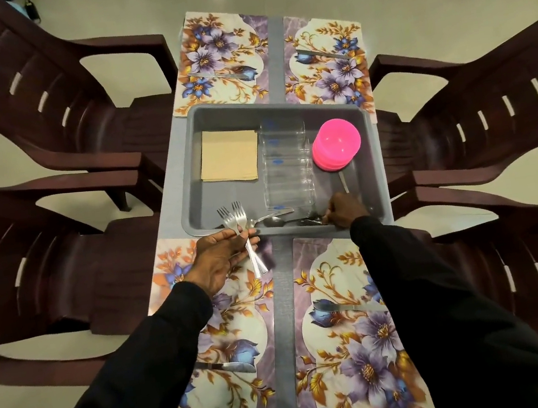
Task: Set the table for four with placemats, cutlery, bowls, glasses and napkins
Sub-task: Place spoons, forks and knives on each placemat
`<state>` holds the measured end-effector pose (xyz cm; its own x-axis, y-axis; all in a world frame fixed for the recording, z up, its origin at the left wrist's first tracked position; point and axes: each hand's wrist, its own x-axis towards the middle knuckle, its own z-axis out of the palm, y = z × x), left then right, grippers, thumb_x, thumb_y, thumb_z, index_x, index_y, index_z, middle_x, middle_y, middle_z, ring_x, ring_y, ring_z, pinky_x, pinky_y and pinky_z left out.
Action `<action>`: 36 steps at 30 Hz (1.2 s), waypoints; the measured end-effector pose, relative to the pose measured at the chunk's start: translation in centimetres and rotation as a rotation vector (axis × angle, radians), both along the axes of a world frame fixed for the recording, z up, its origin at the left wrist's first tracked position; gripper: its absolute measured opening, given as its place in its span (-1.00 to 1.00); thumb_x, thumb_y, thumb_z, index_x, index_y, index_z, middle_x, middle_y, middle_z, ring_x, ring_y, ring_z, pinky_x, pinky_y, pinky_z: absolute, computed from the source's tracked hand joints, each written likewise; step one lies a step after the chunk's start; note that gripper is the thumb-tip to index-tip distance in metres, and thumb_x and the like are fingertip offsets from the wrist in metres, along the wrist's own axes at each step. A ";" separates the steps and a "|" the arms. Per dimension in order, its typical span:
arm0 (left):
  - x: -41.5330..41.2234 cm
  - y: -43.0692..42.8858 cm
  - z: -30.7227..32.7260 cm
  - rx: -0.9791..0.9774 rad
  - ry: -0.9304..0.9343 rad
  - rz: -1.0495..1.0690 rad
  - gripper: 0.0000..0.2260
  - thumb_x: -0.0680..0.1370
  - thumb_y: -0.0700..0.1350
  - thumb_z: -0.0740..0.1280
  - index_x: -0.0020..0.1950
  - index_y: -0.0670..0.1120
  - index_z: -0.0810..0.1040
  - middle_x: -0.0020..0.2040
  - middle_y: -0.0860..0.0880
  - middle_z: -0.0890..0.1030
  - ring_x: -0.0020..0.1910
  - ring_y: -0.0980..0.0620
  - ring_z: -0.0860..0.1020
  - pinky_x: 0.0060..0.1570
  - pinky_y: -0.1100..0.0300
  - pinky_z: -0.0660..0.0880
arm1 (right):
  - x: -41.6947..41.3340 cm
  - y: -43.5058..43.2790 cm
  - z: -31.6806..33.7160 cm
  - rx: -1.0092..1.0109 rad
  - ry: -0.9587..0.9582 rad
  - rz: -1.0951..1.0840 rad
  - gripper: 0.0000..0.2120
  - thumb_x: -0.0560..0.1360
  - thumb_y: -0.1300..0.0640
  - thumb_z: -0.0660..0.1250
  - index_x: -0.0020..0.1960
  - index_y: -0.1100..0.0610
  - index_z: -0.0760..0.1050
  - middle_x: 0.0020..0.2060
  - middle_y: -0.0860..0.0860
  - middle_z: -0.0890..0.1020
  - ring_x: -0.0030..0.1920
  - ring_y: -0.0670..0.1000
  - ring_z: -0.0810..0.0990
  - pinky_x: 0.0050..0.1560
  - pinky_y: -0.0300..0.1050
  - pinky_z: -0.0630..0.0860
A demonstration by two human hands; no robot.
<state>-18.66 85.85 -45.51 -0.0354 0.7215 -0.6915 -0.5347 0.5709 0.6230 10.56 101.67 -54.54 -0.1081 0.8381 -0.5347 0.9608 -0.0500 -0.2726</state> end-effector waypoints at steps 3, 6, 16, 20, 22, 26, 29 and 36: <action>0.0 0.1 0.4 0.028 0.005 -0.032 -0.82 0.58 -0.32 0.37 0.17 -0.32 0.62 0.14 -0.22 0.70 0.13 -0.17 0.69 0.13 0.07 0.64 | -0.1 -0.7 2.5 0.022 0.087 0.091 -0.89 0.56 0.29 0.34 -0.14 0.19 0.51 -0.26 0.04 0.62 -0.20 0.04 0.63 -0.17 -0.05 0.59; 0.2 0.4 0.8 0.026 -0.010 -0.021 -0.87 0.58 -0.31 0.38 0.11 -0.28 0.64 0.14 -0.21 0.70 0.14 -0.15 0.69 0.18 0.03 0.62 | -0.4 -2.2 4.6 0.110 0.311 0.089 -0.87 0.59 0.35 0.29 -0.10 0.17 0.50 -0.25 0.03 0.63 -0.22 0.07 0.66 -0.25 -0.06 0.62; 1.1 1.1 1.4 0.021 -0.012 0.059 -0.87 0.57 -0.39 0.37 -0.08 -0.19 0.59 0.12 -0.22 0.71 0.10 -0.13 0.70 0.13 0.07 0.64 | -6.7 -8.3 7.3 0.309 0.699 -0.089 -0.92 0.52 0.18 0.49 0.01 0.13 0.68 -0.14 -0.09 0.71 -0.14 -0.20 0.67 -0.10 -0.34 0.58; 1.0 1.2 1.0 0.013 0.005 0.077 -0.89 0.55 -0.34 0.41 0.07 -0.25 0.64 0.08 -0.22 0.72 0.06 -0.13 0.72 0.10 0.06 0.65 | -9.7 -10.4 7.9 0.334 0.768 -0.140 -0.92 0.49 0.18 0.51 -0.01 0.13 0.71 -0.16 -0.07 0.73 -0.17 -0.17 0.69 -0.08 -0.25 0.64; 1.0 1.2 0.9 0.014 0.003 0.092 -0.93 0.55 -0.32 0.42 0.02 -0.23 0.66 0.04 -0.21 0.73 -0.02 -0.10 0.73 0.05 0.10 0.67 | -10.7 -11.3 7.9 0.351 0.782 -0.142 -0.93 0.48 0.20 0.52 -0.03 0.11 0.72 -0.17 -0.07 0.73 -0.18 -0.15 0.70 -0.06 -0.20 0.65; 0.9 1.3 0.6 -0.001 -0.008 0.113 -0.89 0.54 -0.29 0.44 0.05 -0.27 0.65 0.07 -0.22 0.72 -0.02 -0.10 0.73 0.07 0.07 0.66 | -12.2 -12.4 7.7 0.414 0.754 -0.119 -0.90 0.43 0.18 0.56 -0.06 0.08 0.73 -0.16 -0.07 0.72 -0.14 -0.15 0.66 -0.04 -0.16 0.61; 0.7 1.2 0.6 -0.014 -0.020 0.120 -0.83 0.56 -0.30 0.41 0.13 -0.33 0.64 0.07 -0.22 0.72 -0.04 -0.10 0.74 -0.01 0.10 0.68 | -12.3 -12.9 8.2 0.391 0.756 -0.088 -0.91 0.47 0.19 0.53 -0.02 0.11 0.73 -0.14 -0.13 0.71 -0.15 -0.25 0.65 -0.05 -0.34 0.56; -0.6 0.9 1.1 -0.003 -0.020 0.153 -0.92 0.57 -0.33 0.38 -0.02 -0.26 0.68 0.04 -0.24 0.72 -0.08 -0.07 0.74 -0.15 0.18 0.66 | -6.3 -5.9 5.5 0.327 0.419 -0.254 -0.93 0.44 0.26 0.48 -0.09 0.17 0.72 -0.16 0.05 0.75 -0.14 -0.03 0.70 -0.01 -0.15 0.60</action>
<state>-19.21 86.71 -44.36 -0.1312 0.7067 -0.6953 -0.6282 0.4833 0.6098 4.28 95.74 -49.03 -0.0289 0.9796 -0.1988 0.7369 -0.1135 -0.6664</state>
